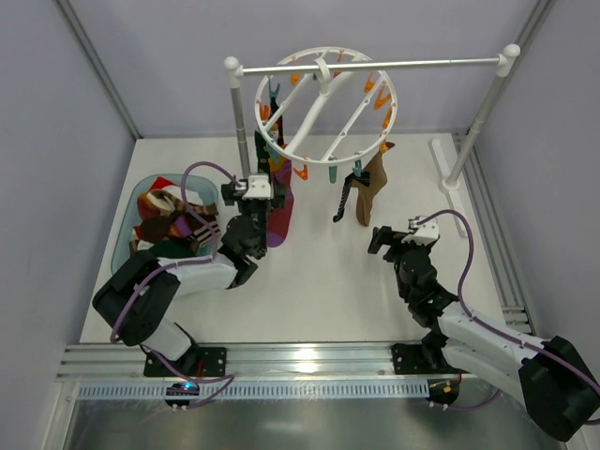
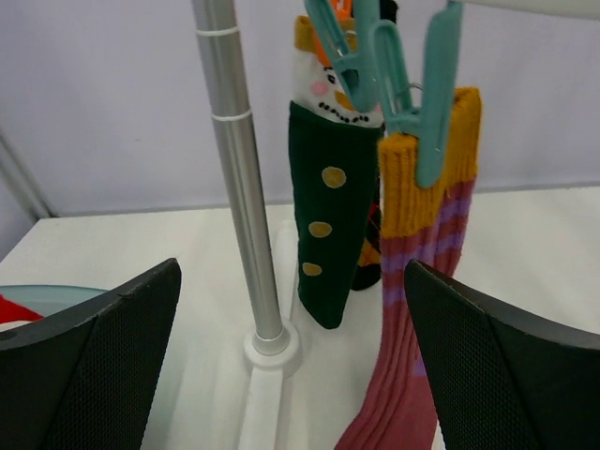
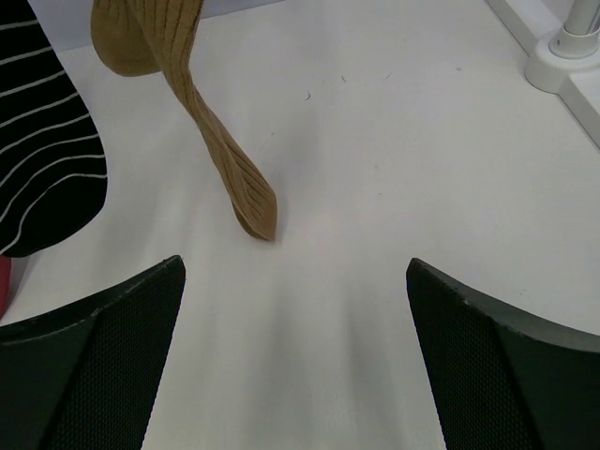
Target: Remove the socks clipped to the hanger
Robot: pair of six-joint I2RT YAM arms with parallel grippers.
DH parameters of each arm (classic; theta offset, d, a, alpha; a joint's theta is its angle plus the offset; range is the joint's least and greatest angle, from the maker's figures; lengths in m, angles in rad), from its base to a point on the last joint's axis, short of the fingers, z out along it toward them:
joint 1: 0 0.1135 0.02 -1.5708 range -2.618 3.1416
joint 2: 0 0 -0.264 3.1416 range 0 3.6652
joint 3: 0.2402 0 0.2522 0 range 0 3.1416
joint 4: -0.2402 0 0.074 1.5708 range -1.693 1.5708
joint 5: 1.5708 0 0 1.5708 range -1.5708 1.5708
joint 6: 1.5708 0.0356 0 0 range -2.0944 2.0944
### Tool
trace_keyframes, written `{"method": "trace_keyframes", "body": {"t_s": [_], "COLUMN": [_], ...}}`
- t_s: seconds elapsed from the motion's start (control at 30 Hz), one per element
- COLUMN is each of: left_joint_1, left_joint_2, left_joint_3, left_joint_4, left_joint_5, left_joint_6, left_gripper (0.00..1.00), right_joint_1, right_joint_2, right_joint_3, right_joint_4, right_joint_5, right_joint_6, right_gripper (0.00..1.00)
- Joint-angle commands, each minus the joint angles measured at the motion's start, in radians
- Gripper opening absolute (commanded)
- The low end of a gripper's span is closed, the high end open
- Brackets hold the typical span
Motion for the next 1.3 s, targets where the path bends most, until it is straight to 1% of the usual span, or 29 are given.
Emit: {"method": "trace_keyframes", "body": {"t_s": [0.0,0.07,0.1,0.2,0.3,0.37,0.5,0.8,0.83,0.9,1.07,1.1,1.13,1.17,1.2,1.23,1.27], "left_joint_1": [0.009,0.047,0.064,0.115,0.126,0.136,0.165,0.187,0.196,0.204,0.216,0.218,0.218,0.218,0.218,0.216,0.216], "left_joint_2": [-0.038,-0.039,-0.038,-0.032,-0.019,-0.003,0.060,0.096,0.115,0.134,0.194,0.198,0.202,0.203,0.202,0.199,0.194], "left_joint_3": [-0.022,-0.028,-0.025,-0.019,-0.039,-0.023,0.012,0.030,0.035,0.055,0.086,0.089,0.087,0.084,0.077,0.072,0.067], "left_joint_4": [-0.024,-0.047,-0.084,-0.102,-0.053,-0.072,-0.081,-0.078,-0.078,-0.075,-0.059,-0.055,-0.044,-0.035,-0.029,-0.018,-0.012], "left_joint_5": [0.129,0.205,0.242,0.308,0.319,0.330,0.397,0.472,0.498,0.528,0.546,0.551,0.554,0.567,0.574,0.575,0.569], "left_joint_6": [-0.034,-0.086,-0.114,-0.180,-0.185,-0.191,-0.226,-0.232,-0.264,-0.275,-0.275,-0.274,-0.274,-0.274,-0.272,-0.273,-0.283], "left_gripper": [1.00,1.00,1.00,1.00,1.00,1.00,1.00,1.00,1.00,1.00,1.00,0.98,0.78,0.69,0.55,0.13,0.00], "right_joint_1": [-0.007,-0.009,-0.010,-0.012,-0.015,-0.015,-0.015,-0.018,-0.017,-0.018,-0.018,-0.021,-0.020,-0.020,-0.020,-0.020,-0.020], "right_joint_2": [0.007,0.013,0.014,0.011,0.008,0.010,0.016,0.011,0.013,0.014,0.016,0.016,0.016,0.016,0.019,0.020,0.025], "right_joint_3": [0.000,0.000,0.000,-0.002,-0.005,-0.005,-0.003,-0.006,-0.006,-0.006,-0.008,-0.009,-0.009,-0.011,-0.011,-0.011,-0.009], "right_joint_4": [0.082,0.085,0.086,0.086,0.089,0.089,0.094,0.094,0.094,0.095,0.102,0.102,0.103,0.103,0.105,0.106,0.108], "right_joint_5": [0.006,0.000,0.000,-0.002,-0.005,-0.010,-0.013,-0.013,-0.013,-0.011,-0.013,-0.011,-0.011,-0.013,-0.013,-0.013,-0.014], "right_joint_6": [-0.003,-0.003,-0.003,-0.003,-0.003,-0.003,-0.004,-0.005,-0.006,-0.006,-0.008,-0.008,-0.008,-0.008,-0.009,-0.006,-0.009], "right_gripper": [1.00,1.00,1.00,1.00,1.00,1.00,1.00,1.00,1.00,1.00,1.00,1.00,1.00,1.00,1.00,1.00,0.99]}}
